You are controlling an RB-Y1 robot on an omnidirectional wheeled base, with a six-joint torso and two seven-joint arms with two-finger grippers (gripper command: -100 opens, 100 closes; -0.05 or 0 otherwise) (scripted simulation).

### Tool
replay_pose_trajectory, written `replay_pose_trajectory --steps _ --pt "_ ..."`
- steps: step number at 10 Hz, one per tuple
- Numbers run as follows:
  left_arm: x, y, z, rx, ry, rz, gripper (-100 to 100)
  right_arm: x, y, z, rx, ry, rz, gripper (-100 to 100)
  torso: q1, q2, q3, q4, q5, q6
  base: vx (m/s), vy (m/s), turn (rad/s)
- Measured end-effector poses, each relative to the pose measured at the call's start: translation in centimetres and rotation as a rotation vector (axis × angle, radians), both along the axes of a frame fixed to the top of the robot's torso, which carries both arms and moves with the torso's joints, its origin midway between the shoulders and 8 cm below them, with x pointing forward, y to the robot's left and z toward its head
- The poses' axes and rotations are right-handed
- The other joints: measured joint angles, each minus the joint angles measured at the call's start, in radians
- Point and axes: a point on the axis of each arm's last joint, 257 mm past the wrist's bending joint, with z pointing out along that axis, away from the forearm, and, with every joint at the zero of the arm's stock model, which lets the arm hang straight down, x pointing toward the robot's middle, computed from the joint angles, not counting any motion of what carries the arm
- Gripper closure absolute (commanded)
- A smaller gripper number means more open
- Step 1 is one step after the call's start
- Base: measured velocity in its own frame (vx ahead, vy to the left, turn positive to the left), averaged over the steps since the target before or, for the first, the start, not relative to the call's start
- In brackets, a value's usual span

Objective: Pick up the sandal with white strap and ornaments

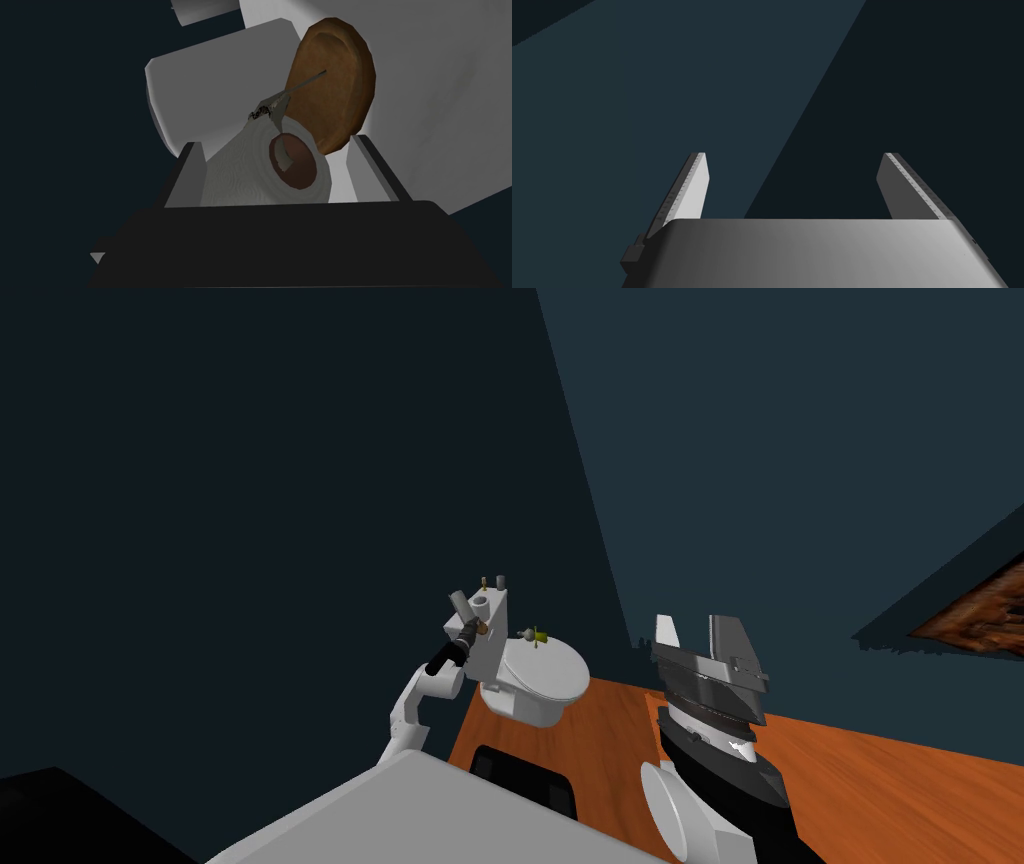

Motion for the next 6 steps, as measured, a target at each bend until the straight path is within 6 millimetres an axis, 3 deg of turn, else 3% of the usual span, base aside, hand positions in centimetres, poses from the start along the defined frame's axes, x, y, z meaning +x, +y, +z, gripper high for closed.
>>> replay_pose_trajectory --steps 1,6 --pt "0.0 0.0 0.0 0.000 0.000 0.000 100 0.0 0.0 0.0 0.000 0.000 0.000 0 0.000 0.000 0.000 0.000 0.000 0.000 0.030 0.006 0.042" --pt "-2.5 -0.9 -0.2 -0.005 0.006 -0.013 100 0.0 0.0 0.0 0.000 0.000 0.000 0 0.006 -0.005 -0.006 -0.006 0.003 -0.002 0.024 0.004 0.035"
